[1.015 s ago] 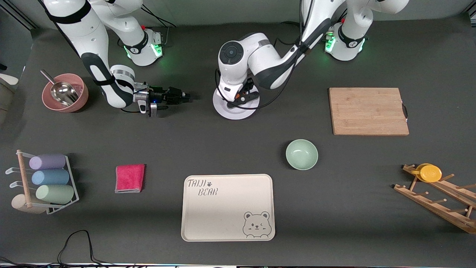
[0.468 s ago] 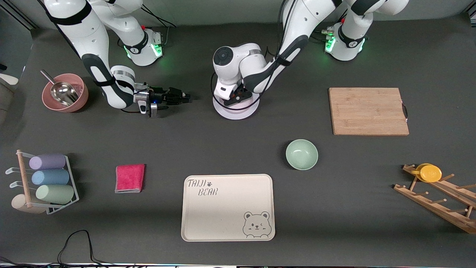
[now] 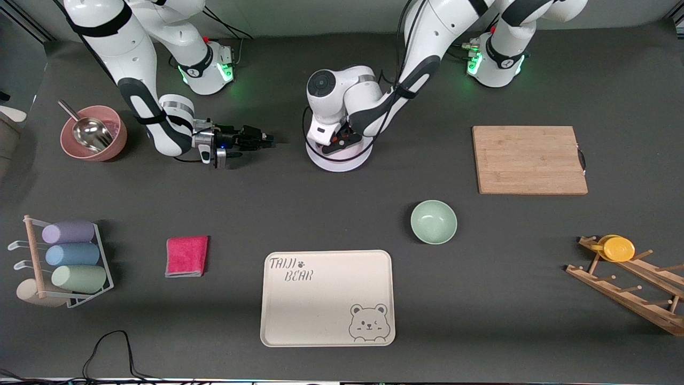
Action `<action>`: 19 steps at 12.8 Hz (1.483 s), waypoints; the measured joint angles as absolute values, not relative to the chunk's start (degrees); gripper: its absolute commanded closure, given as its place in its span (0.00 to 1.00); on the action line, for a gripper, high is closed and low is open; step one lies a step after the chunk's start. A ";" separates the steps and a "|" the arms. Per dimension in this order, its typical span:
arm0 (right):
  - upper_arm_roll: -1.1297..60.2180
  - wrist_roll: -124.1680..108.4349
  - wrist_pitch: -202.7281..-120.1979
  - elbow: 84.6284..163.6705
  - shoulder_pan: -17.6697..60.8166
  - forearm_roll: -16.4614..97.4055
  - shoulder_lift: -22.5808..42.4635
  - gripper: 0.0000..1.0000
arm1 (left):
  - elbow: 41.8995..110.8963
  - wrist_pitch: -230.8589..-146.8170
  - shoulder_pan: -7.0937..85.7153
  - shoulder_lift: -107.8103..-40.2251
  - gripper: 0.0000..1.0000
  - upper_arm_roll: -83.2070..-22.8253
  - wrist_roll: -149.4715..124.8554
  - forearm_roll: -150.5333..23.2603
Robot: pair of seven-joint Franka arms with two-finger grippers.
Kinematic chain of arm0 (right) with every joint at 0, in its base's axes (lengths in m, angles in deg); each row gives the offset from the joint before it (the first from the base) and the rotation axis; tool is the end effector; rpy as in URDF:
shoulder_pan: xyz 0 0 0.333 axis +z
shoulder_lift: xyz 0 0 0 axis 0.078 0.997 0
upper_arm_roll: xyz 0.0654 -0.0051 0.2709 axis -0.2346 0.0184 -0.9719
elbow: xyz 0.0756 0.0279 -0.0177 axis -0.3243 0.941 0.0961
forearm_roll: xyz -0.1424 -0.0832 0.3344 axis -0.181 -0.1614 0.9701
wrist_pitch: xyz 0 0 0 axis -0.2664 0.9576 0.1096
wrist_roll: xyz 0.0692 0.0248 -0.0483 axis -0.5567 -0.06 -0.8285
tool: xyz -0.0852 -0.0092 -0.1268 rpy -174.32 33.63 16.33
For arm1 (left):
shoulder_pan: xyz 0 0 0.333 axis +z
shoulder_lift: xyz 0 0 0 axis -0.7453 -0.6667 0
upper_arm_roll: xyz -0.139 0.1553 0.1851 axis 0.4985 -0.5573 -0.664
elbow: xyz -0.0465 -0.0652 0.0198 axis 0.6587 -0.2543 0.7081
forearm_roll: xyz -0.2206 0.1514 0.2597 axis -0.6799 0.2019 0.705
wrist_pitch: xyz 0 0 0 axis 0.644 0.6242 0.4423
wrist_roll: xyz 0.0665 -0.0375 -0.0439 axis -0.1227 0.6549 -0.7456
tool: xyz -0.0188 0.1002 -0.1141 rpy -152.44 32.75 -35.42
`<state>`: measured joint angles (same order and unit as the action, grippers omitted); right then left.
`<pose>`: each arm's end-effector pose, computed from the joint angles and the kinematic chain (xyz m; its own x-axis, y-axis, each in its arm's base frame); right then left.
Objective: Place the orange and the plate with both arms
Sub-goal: 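Release the orange onto the plate and withdraw the left gripper, then grasp the rim of the white plate with the right gripper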
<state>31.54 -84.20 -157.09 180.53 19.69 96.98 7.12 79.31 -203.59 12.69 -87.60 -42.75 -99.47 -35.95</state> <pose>0.2842 0.1415 0.0677 0.9978 0.0274 -0.0608 -0.0450 -0.3973 -0.9166 0.2824 -0.5382 0.1398 0.9280 0.3646 -0.0773 0.3597 -0.9304 -0.0700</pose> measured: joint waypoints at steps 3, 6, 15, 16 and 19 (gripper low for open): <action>31.54 -84.25 -157.08 180.49 19.70 96.99 7.27 0.55 | 78.31 -203.04 13.13 -86.96 0.00 -43.17 -99.69 -35.81; 31.53 -84.39 -157.07 180.30 19.70 97.05 7.38 0.55 | 76.53 -195.44 17.87 -81.56 0.00 -43.33 -95.60 -35.97; 30.88 -85.95 -156.67 179.13 27.34 109.35 8.58 0.55 | 74.58 -168.36 31.33 -56.61 0.00 -66.03 -41.01 -52.22; 30.81 -86.53 -156.67 178.76 28.67 111.32 9.11 0.55 | 74.67 -166.37 31.42 -54.73 0.00 -70.08 -36.44 -53.45; 30.38 -87.28 -156.63 177.31 31.98 116.40 10.80 0.55 | 75.32 -162.58 31.70 -50.51 0.00 -80.92 -23.42 -54.27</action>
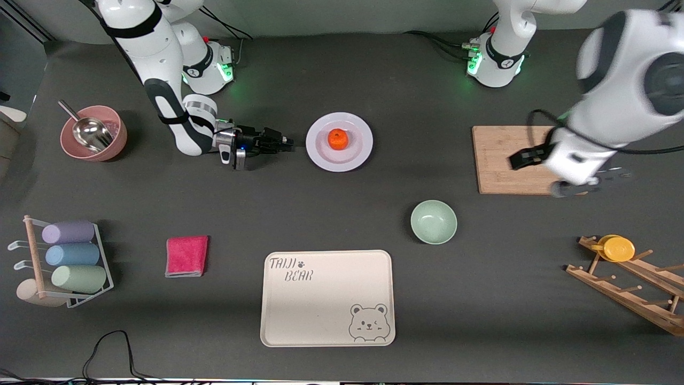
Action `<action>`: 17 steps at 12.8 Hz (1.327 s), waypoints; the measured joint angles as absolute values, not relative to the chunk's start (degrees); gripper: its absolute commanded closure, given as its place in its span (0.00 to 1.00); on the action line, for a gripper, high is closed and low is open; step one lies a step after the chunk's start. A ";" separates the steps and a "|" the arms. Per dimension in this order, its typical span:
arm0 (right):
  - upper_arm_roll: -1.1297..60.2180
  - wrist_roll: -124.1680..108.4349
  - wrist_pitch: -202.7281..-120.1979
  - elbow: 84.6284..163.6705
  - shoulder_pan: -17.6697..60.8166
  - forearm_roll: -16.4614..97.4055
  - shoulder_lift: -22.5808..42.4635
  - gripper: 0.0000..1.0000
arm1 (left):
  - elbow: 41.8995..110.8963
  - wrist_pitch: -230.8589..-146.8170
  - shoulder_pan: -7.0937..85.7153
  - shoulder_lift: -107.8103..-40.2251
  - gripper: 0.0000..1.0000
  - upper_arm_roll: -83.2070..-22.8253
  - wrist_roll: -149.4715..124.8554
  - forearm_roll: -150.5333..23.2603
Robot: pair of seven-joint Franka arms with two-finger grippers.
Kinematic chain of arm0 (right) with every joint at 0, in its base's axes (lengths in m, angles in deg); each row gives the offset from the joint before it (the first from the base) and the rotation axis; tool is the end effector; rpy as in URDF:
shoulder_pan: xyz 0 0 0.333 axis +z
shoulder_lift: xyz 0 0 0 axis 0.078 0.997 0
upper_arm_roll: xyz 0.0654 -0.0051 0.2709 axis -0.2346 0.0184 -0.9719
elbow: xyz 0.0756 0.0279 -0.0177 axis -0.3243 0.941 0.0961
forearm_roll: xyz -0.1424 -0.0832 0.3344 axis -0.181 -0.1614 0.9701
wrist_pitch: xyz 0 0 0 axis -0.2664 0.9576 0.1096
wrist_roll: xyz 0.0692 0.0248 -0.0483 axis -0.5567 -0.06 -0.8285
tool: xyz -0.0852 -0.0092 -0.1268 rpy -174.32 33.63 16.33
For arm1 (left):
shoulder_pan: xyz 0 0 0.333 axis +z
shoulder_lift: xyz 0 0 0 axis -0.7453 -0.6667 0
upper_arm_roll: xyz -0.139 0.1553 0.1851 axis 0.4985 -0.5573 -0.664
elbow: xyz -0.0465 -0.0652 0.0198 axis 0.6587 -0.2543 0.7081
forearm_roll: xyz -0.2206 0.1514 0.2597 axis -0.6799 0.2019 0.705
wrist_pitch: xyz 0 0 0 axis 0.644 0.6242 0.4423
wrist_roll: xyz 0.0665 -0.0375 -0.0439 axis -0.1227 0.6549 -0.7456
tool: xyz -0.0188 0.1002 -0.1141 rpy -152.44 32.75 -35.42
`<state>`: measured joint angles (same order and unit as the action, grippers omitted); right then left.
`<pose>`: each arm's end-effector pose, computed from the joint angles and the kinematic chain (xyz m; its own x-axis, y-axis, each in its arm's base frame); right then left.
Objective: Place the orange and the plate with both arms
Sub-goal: 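Grasp the rim of the white plate with the right gripper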
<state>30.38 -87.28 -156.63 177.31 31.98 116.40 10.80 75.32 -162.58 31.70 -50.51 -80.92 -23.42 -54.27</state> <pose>0.2901 0.2143 0.0585 0.9986 -0.0522 -0.0115 -0.0298 -0.3633 -0.9312 0.5219 -0.0623 0.4572 0.9689 0.1888 -0.1602 0.1807 -0.9815 -0.0640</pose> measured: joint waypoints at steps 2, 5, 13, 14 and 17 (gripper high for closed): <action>28.73 -87.37 -156.58 176.07 33.42 120.25 11.80 0.55 | 75.76 -162.19 35.43 -49.41 0.00 -83.13 -16.39 -54.22; 25.18 -87.41 -156.58 174.15 34.11 124.88 12.97 0.61 | 75.94 -162.21 48.27 -49.36 0.00 -73.30 -13.38 -53.97; 24.74 -89.14 -156.21 173.18 33.87 125.32 13.89 1.00 | 74.40 -162.13 51.30 -49.36 0.00 -68.81 -13.38 -53.66; 24.75 -89.14 -155.51 173.00 33.60 125.34 13.88 1.00 | 74.09 -161.47 50.97 -49.37 0.00 -68.86 -13.39 -53.66; 24.82 -86.65 -154.07 171.97 30.96 124.81 11.22 1.00 | 72.59 -159.30 47.41 -49.36 0.00 -72.47 -13.44 -53.65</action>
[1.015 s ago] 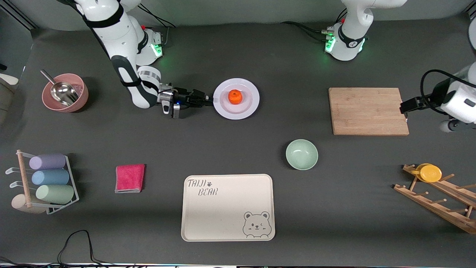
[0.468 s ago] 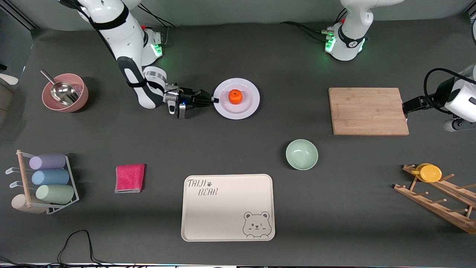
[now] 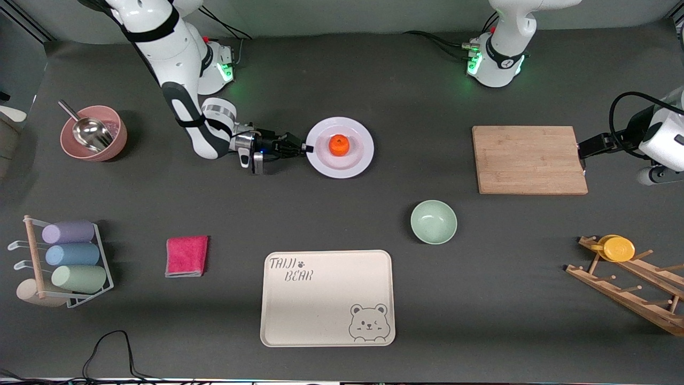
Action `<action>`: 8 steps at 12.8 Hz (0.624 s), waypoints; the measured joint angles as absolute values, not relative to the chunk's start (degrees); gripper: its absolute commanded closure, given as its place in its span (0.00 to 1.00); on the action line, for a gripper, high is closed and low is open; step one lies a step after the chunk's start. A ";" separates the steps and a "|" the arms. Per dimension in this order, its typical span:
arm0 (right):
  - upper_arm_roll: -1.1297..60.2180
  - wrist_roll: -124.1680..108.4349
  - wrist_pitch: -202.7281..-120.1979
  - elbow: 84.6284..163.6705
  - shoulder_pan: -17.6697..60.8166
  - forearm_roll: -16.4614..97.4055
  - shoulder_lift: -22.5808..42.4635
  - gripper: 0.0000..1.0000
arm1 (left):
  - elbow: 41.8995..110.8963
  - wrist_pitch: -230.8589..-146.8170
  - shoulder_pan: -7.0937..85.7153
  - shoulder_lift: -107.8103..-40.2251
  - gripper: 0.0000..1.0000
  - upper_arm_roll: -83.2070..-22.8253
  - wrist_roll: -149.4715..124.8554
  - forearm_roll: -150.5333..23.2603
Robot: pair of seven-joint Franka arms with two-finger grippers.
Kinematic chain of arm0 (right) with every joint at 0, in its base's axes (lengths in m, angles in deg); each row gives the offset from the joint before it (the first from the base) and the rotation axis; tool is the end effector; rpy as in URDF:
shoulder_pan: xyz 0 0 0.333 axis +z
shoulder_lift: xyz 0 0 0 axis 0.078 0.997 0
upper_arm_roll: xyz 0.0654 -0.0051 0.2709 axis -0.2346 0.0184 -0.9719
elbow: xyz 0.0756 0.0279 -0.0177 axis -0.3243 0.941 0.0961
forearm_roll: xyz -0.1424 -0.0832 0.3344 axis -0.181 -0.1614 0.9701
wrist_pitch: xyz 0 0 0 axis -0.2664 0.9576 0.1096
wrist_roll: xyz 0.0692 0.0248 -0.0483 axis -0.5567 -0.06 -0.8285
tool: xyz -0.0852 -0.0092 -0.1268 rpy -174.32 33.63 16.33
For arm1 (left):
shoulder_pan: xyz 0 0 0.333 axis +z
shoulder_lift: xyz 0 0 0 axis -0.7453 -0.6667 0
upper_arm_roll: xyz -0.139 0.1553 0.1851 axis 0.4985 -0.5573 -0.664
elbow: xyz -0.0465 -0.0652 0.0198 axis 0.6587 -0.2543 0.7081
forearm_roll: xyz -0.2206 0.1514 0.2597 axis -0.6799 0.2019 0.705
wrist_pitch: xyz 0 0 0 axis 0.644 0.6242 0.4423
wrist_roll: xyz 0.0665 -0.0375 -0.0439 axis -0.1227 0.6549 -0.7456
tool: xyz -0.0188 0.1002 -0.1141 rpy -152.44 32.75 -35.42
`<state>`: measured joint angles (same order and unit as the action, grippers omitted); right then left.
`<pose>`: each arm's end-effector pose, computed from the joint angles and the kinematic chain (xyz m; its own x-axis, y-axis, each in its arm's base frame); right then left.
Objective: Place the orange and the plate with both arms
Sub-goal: 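Grasp the rim of the white plate with the right gripper, then slide the plate with the orange onto the bear tray with the right gripper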
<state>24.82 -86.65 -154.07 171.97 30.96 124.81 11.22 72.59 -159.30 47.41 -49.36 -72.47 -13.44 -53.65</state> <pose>0.3239 0.2678 0.0834 0.9918 -0.1248 0.0260 -0.0043 -0.2368 -0.9715 0.5200 0.0066 0.4846 0.9773 0.1403 -0.1585 0.1358 -0.9900 -0.0389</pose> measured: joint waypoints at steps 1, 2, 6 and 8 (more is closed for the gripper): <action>24.81 -84.74 -154.04 171.81 30.48 124.01 9.27 1.00 | 72.47 -159.26 47.06 -49.36 0.00 -72.91 -13.44 -53.65; 24.82 -81.64 -154.04 171.60 29.86 121.88 6.73 1.00 | 72.45 -159.19 46.95 -49.37 0.00 -73.07 -13.44 -53.65; 24.88 -68.53 -156.36 171.53 26.98 113.44 -5.06 1.00 | 72.45 -158.19 46.93 -49.81 0.00 -73.42 -13.44 -53.64; 24.90 -66.26 -157.32 171.31 26.12 111.66 -7.54 1.00 | 72.45 -158.18 46.93 -50.06 0.00 -73.46 -13.42 -53.63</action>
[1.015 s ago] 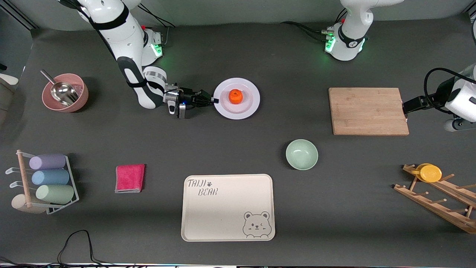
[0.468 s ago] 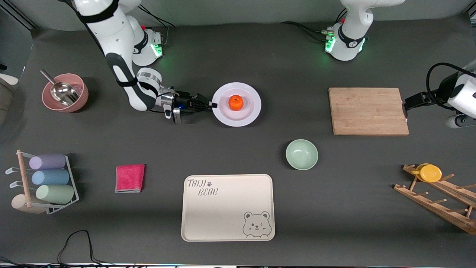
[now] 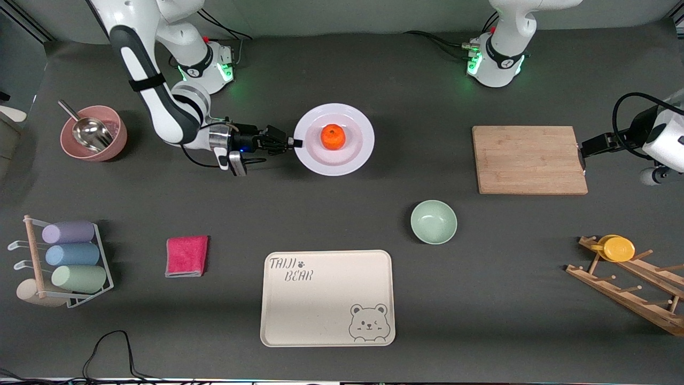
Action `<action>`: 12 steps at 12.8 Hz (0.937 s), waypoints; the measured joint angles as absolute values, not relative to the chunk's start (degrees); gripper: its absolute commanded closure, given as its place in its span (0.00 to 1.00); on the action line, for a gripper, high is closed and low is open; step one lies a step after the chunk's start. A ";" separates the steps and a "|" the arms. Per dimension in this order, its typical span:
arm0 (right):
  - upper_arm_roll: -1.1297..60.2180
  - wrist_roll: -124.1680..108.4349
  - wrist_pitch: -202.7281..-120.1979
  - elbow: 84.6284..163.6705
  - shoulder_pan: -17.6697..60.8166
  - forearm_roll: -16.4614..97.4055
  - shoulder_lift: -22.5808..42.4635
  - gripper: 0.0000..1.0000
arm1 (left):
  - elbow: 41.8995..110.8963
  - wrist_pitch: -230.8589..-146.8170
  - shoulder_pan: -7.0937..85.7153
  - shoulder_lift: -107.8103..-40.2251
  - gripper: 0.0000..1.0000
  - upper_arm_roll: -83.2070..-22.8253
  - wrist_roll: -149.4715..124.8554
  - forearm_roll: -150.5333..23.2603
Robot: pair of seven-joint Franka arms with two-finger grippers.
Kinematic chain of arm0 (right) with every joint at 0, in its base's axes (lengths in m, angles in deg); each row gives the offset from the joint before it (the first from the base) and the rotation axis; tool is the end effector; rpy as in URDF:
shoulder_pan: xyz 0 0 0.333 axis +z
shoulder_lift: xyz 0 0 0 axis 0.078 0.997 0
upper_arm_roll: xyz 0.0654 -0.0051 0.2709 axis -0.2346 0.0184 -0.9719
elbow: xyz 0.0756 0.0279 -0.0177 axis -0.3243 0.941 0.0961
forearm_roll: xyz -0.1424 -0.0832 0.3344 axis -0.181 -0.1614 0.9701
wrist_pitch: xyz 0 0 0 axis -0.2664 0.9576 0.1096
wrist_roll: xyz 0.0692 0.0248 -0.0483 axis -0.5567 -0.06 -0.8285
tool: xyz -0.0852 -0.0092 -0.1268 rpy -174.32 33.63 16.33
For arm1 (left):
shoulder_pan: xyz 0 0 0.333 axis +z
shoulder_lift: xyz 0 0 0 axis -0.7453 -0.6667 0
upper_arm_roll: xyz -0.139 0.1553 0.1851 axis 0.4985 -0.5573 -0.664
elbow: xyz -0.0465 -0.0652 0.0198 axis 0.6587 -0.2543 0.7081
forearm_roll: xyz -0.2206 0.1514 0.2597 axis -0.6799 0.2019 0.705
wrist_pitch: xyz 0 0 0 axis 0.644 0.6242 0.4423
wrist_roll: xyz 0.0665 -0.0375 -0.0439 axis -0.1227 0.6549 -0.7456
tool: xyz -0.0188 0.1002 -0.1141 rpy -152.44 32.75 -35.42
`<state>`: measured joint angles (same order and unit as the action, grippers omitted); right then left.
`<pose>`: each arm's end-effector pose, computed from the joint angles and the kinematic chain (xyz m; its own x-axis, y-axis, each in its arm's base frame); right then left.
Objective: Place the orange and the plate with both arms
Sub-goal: 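Slide the plate with the orange onto the bear tray with the right gripper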
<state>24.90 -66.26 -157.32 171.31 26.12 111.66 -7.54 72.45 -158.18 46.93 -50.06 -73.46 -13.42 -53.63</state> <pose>0.3832 0.2585 0.2139 0.9965 -0.0829 0.0080 -0.0074 -0.1845 -0.9828 0.5188 0.0112 0.4781 0.9710 0.1490 -0.1869 0.1433 -0.9887 -0.0438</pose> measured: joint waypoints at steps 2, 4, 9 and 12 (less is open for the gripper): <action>25.05 -66.00 -157.71 168.70 24.22 109.23 -6.23 1.00 | 72.45 -158.16 46.93 -50.21 0.00 -73.51 -13.42 -53.62; 25.28 -64.57 -157.76 162.50 21.32 107.68 -1.44 1.00 | 72.45 -158.14 46.92 -50.43 0.00 -73.54 -13.42 -53.61; 28.03 -54.78 -157.74 135.70 19.51 105.94 17.77 1.00 | 72.40 -158.13 46.92 -50.70 0.00 -73.55 -13.40 -53.60; 29.25 -49.06 -157.76 118.66 19.53 105.72 28.26 1.00 | 72.38 -158.13 46.90 -50.71 0.00 -73.55 -13.40 -53.59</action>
